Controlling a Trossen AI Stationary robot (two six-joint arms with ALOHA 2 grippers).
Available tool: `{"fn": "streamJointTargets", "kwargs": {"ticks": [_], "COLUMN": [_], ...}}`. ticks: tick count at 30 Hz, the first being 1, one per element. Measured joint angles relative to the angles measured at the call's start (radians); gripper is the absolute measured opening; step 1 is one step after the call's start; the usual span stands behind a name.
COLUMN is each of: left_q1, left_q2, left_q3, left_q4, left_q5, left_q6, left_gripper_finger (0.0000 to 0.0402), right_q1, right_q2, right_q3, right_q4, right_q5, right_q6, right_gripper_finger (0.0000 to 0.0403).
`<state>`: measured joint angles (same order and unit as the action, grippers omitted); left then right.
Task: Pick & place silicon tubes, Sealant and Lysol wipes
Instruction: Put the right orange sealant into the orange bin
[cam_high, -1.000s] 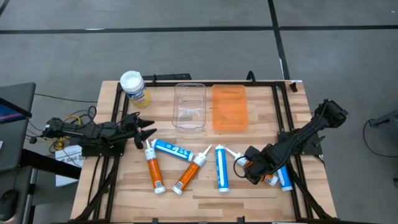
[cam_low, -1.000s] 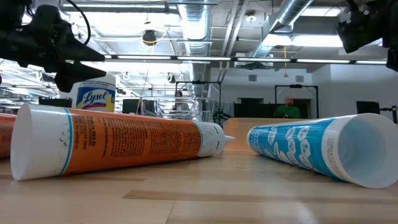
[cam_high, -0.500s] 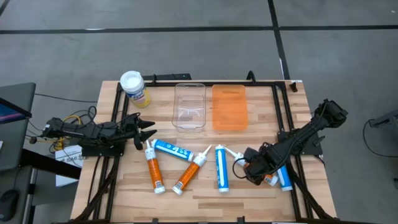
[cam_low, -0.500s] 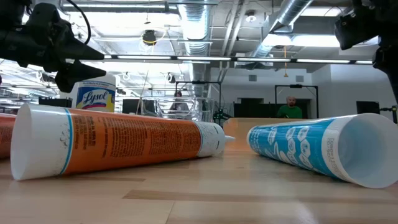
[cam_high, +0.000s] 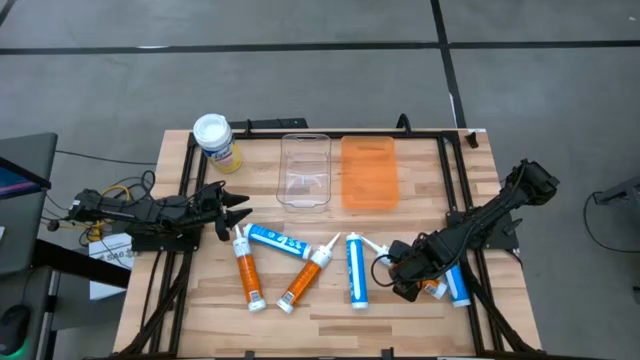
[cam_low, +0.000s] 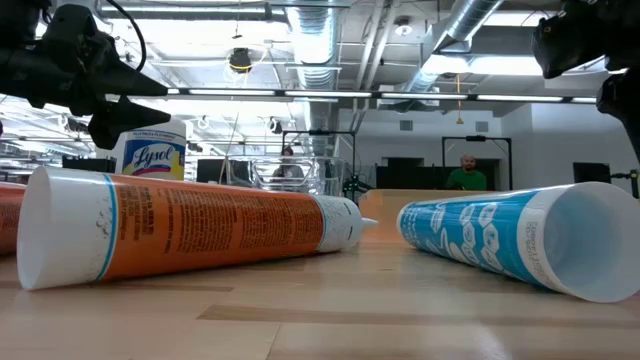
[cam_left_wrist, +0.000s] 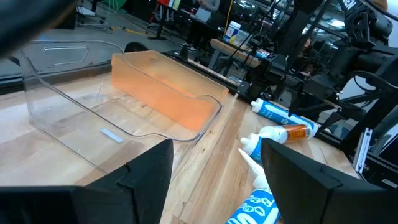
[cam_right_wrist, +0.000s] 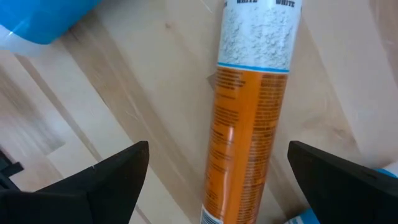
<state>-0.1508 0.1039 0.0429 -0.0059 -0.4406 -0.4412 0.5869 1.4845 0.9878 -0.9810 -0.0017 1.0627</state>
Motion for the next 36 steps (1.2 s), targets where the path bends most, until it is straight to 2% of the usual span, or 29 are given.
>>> {"fn": "streamJointTargets", "kwargs": {"ticks": [16,23,30,36], "left_q1": [0.000,0.000,0.000,0.000], "left_q2": [0.000,0.000,0.000,0.000], "left_q3": [0.000,0.000,0.000,0.000], "left_q4": [0.000,0.001,0.003,0.004], "left_q5": [0.000,0.000,0.000,0.000], "left_q6": [0.000,0.000,-0.042,-0.046], "left_gripper_finger": [0.0236,0.0236,0.0236,0.0236], "right_q1": [-0.008,-0.008,-0.008,-0.005], "right_q2": [0.008,0.008,0.008,0.008], "right_q3": [-0.005,-0.088,-0.164,-0.216], "right_q4": [-0.005,0.015,0.172,0.198], "right_q5": [0.001,-0.006,-0.027,-0.027], "right_q6": [0.003,0.049,0.060,0.089], "right_gripper_finger": [0.0377,0.0377,0.0377,0.0377]}}
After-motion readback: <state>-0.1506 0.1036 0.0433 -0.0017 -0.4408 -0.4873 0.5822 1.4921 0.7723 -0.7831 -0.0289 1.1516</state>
